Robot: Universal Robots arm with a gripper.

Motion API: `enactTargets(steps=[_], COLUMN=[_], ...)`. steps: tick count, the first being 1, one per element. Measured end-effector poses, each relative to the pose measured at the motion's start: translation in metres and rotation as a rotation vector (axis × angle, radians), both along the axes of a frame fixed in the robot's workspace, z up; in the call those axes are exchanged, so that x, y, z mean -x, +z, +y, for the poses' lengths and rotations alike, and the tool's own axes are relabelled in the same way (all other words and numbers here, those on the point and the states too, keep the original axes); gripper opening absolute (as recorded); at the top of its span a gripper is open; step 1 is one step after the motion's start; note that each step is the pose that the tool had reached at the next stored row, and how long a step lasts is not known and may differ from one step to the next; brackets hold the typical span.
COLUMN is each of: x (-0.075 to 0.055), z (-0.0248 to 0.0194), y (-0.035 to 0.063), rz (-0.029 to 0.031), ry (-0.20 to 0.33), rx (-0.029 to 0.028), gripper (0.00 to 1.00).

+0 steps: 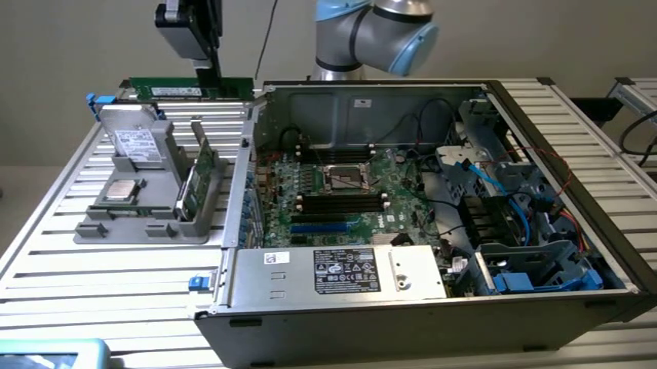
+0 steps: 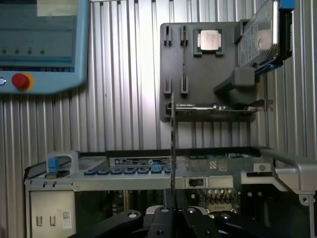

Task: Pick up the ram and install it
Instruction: 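Pick up the ram and move it above insertion slot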

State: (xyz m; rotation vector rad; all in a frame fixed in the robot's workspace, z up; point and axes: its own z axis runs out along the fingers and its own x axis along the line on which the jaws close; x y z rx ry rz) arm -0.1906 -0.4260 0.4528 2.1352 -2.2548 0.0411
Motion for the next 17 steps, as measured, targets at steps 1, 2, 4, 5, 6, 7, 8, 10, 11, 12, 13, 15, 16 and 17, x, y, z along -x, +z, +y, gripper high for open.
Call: enactTargets(steps=[1, 2, 4, 5, 6, 7, 8, 10, 11, 12, 13, 15, 16, 17], x=[-0.005, -0.009, -0.018, -0.023, -0.028, -0.032, -0.037, -0.045, -0.050, -0.055, -0.059, -0.068, -0.073, -0.078], z=[0.0000, 0.0000, 0.0000, 0.0000, 0.0000, 0.0000, 0.0000, 0.0001, 0.0001, 0.0001, 0.0001, 0.0001, 0.0002, 0.0002], y=[0.0004, 0.0007, 0.0010, 0.0010, 0.0011, 0.0010, 0.0010, 0.0011, 0.0011, 0.0010, 0.0011, 0.0011, 0.0011, 0.0011], rz=[0.0001, 0.0001, 0.0003, 0.0004, 0.0005, 0.0005, 0.0006, 0.0008, 0.0009, 0.0010, 0.0012, 0.0015, 0.0017, 0.0019], ry=[0.000, 0.000, 0.000, 0.000, 0.000, 0.000, 0.000, 0.000, 0.000, 0.000, 0.000, 0.000, 0.000, 0.000], rx=[-0.0001, -0.0003, -0.0008, -0.0011, -0.0015, -0.0022, -0.0028, -0.0040, -0.0047, -0.0055, -0.0061, -0.0072, -0.0078, -0.0084], gripper=[0.12, 0.12, 0.12, 0.12, 0.12, 0.12, 0.12, 0.12, 0.12, 0.12, 0.12, 0.12, 0.12, 0.12])
